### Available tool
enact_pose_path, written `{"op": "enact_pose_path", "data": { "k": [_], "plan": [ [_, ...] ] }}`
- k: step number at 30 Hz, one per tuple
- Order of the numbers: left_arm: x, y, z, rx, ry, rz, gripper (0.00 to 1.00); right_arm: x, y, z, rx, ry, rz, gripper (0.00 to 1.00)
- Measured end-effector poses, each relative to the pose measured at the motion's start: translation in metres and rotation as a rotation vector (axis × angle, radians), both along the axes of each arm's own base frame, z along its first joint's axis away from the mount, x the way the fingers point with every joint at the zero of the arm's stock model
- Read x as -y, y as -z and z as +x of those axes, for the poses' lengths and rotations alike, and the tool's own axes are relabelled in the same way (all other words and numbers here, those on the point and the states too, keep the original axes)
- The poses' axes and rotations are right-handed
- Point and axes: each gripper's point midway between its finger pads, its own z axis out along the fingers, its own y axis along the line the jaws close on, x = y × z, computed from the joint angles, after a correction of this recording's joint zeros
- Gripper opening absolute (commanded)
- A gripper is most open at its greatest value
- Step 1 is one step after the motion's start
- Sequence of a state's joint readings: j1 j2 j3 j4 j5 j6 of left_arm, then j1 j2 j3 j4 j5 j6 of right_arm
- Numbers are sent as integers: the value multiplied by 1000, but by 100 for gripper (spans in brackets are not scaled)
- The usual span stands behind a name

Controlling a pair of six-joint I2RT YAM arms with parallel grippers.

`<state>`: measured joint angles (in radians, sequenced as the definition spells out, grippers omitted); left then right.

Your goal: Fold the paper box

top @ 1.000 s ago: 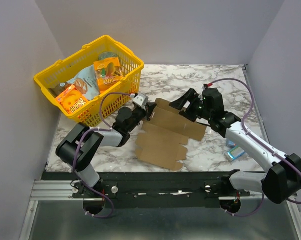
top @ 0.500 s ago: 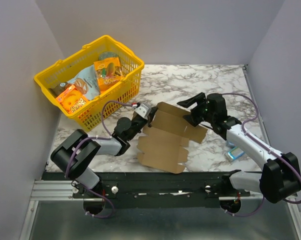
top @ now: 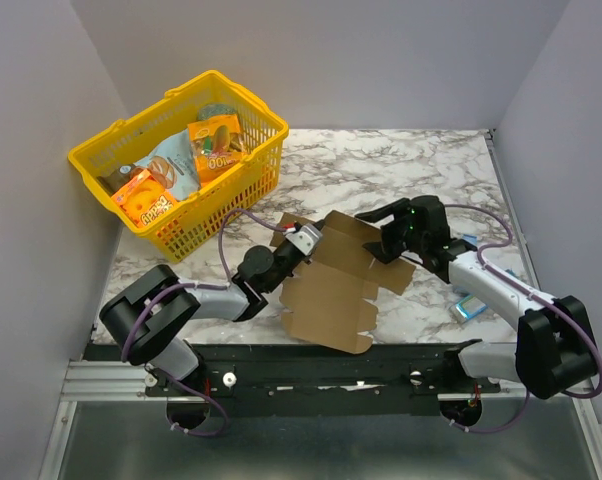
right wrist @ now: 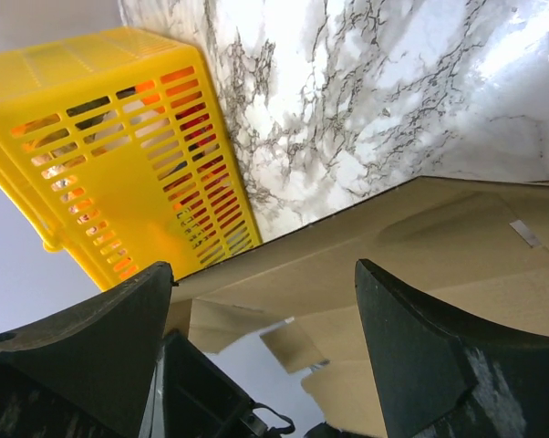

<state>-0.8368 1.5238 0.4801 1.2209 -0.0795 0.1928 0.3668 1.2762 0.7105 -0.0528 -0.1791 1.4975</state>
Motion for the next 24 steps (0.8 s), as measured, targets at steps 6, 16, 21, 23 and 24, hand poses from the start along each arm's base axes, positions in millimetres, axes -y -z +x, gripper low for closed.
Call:
{"op": "enact_pose_path", "data": {
  "k": [6,16,21,23,24],
  "plan": [
    [3,1,-5,33,-9,46,0,11,11,-1,-44,39,21,88],
    [7,-6,-11,80,-16,75,1,20,17,-1,-77,57,48,69],
    [7,-5,-13,92,-31,95,10,16,17,-3,-84,34,59,56],
    [6,-5,-12,98,-38,103,16,15,16,-4,-84,27,64,49],
    [6,-5,-12,101,-43,107,20,14,15,-4,-85,22,68,47]
  ]
}}
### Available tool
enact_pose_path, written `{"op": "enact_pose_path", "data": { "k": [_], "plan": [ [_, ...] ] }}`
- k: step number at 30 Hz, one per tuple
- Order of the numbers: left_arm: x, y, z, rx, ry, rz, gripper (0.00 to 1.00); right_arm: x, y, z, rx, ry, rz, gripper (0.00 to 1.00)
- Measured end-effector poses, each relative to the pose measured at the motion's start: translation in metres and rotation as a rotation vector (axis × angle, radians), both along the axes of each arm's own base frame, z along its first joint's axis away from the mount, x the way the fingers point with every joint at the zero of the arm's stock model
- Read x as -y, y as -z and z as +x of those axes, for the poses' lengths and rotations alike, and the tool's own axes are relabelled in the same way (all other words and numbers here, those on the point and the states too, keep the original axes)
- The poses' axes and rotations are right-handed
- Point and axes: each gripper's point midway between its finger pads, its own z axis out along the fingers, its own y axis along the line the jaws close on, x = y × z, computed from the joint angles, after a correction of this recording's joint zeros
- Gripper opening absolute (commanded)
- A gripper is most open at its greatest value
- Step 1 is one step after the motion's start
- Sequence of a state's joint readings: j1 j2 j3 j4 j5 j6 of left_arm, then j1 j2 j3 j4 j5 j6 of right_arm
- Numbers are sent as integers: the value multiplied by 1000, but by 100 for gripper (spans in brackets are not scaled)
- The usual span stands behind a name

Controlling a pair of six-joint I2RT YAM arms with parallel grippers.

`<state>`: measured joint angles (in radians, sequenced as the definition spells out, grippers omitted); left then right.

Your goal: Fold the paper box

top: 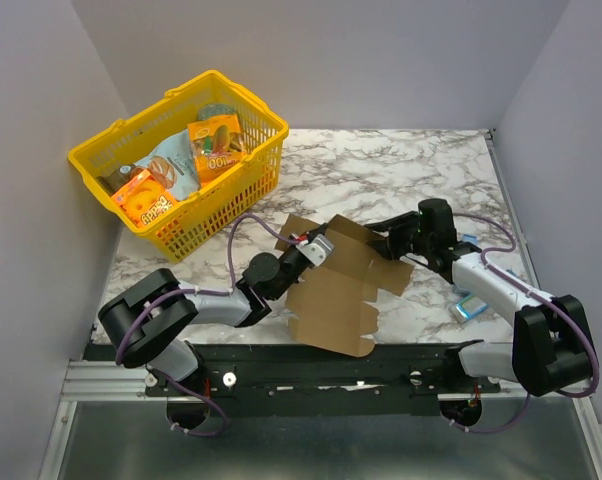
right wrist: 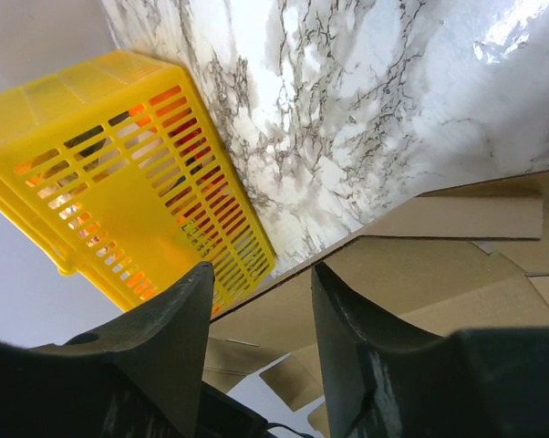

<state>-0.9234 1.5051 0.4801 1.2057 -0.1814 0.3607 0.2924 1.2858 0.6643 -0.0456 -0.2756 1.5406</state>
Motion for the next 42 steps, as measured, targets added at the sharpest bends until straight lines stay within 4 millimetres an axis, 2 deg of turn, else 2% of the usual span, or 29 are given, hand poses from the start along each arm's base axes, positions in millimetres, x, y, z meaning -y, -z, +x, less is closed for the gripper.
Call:
{"op": "enact_pose_path", "data": {
  "k": [1,6,10,13,14,19,23,27,30,33,37,42],
  "plan": [
    [0,0,0,2,-5,5,31,0,0,0,-1,-2,2,47],
    [-2,1,1,10,-26,18,42,-2,-1,-1,-2,-10,8,29],
    [-2,1,0,13,-32,25,66,-4,-2,-2,-3,-20,17,14],
    [-2,2,0,6,-32,24,80,-5,-1,-2,-5,-26,23,5],
    [-1,3,-1,1,-31,23,82,-5,-1,-2,-3,-29,22,2],
    [2,10,-1,-71,-21,26,86,-8,-1,0,20,-53,19,0],
    [8,-10,5,-147,-10,-40,87,-9,-6,4,80,-86,-6,0],
    [-2,-34,6,-252,2,-170,86,-10,-16,12,184,-119,-42,0],
    [-8,-38,7,-363,9,-242,85,-10,-24,20,278,-131,-69,0],
    [-8,-26,2,-504,29,-289,84,-10,-26,23,354,-144,-88,0],
    [-9,4,-7,-690,44,-317,74,-11,-20,27,418,-162,-110,1],
    [-14,38,-10,-867,26,-312,73,-11,-10,30,445,-183,-143,0]
  ]
}}
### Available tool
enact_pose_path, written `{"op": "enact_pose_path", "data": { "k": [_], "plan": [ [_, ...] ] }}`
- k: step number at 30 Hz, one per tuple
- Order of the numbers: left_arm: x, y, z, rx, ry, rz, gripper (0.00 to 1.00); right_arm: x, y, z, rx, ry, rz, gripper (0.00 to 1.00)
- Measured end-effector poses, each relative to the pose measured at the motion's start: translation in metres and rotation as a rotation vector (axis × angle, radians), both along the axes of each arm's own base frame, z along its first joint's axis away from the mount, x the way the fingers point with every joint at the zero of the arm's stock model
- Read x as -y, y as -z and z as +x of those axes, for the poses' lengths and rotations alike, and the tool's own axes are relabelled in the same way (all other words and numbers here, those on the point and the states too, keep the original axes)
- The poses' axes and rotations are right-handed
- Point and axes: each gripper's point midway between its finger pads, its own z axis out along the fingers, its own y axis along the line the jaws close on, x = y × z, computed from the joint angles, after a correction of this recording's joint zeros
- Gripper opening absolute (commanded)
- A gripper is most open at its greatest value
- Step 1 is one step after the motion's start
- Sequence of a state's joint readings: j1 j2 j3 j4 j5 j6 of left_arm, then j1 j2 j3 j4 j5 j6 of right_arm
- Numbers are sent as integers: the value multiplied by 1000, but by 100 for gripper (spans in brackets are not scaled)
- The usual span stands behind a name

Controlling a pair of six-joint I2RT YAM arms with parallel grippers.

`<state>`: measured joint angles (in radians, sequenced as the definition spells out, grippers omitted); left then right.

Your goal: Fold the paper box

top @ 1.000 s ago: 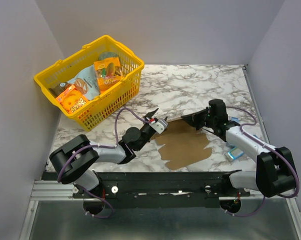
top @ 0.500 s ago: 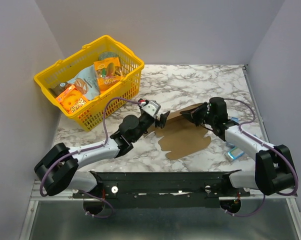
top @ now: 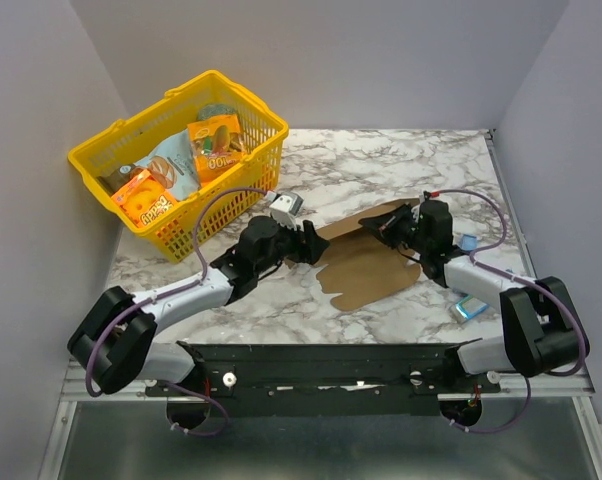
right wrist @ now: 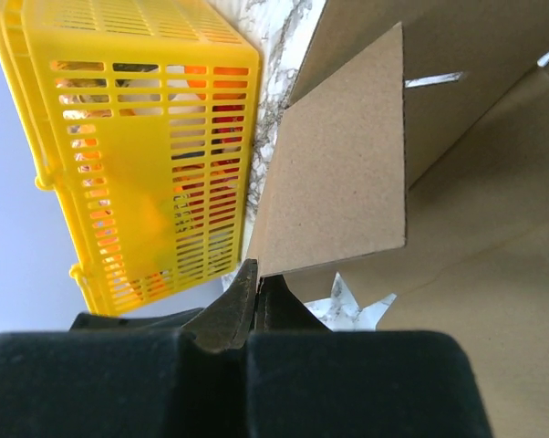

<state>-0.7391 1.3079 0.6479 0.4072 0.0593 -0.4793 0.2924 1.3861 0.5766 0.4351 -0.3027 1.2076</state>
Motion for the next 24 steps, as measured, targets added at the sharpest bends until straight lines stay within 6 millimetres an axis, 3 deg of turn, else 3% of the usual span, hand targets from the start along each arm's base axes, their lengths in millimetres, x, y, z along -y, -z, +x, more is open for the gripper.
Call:
{"op": "enact_pose_path", "data": {
  "k": [4,10,16,24],
  "plan": [
    [4,15,-3,-112,15,-3,75,3,-3,1,37,0,-32,0],
    [14,20,-6,-219,20,-68,75,10,-13,3,102,22,-82,0],
    [18,34,7,-314,-13,-139,75,16,-6,2,107,36,-120,0],
    [26,38,26,-352,-42,-223,74,22,5,1,94,57,-145,1]
  ]
}}
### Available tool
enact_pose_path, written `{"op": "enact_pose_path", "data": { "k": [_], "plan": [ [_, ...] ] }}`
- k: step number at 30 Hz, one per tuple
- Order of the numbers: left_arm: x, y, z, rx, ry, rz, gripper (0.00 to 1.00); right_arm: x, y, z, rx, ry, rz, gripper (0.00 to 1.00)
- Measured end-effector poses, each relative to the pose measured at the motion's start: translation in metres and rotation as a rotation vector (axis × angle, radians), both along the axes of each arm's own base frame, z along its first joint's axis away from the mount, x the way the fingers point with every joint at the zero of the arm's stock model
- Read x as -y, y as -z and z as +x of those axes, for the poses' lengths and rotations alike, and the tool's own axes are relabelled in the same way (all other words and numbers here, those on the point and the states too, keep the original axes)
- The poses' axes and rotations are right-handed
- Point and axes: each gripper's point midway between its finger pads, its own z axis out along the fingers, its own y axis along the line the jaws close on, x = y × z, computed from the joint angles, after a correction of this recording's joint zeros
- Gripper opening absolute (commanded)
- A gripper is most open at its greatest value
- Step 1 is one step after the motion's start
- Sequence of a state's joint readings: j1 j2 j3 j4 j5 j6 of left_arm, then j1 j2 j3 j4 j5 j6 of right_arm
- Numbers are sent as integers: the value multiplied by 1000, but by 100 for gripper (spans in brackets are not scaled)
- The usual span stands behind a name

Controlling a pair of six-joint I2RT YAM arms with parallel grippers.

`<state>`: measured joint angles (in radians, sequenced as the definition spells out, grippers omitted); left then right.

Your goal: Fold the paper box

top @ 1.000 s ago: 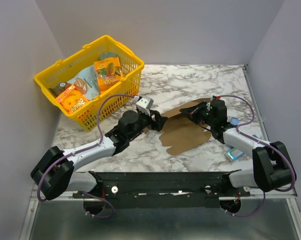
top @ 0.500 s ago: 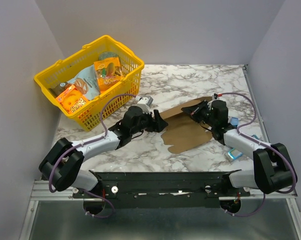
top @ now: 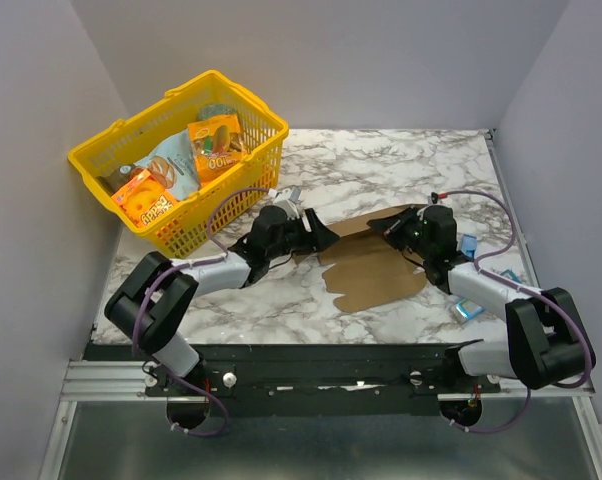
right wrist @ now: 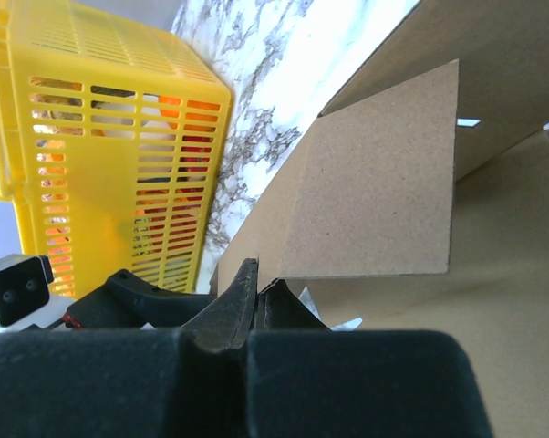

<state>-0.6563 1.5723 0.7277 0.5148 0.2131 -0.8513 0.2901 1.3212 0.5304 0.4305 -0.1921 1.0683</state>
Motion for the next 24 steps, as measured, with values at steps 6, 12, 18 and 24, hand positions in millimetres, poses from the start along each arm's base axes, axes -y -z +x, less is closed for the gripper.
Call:
{"op": "enact_pose_path", "data": {
  "k": [6,12,18,24],
  "plan": [
    [13,6,10,-32,12,-39,63,4,5,-1,-5,13,-11,1],
    [21,13,17,-52,18,-55,50,5,6,0,3,19,-16,0],
    [22,13,19,-56,20,-59,56,7,7,0,5,25,-22,1],
    [21,10,19,-25,28,-44,75,9,9,0,1,38,-24,0]
  ]
}}
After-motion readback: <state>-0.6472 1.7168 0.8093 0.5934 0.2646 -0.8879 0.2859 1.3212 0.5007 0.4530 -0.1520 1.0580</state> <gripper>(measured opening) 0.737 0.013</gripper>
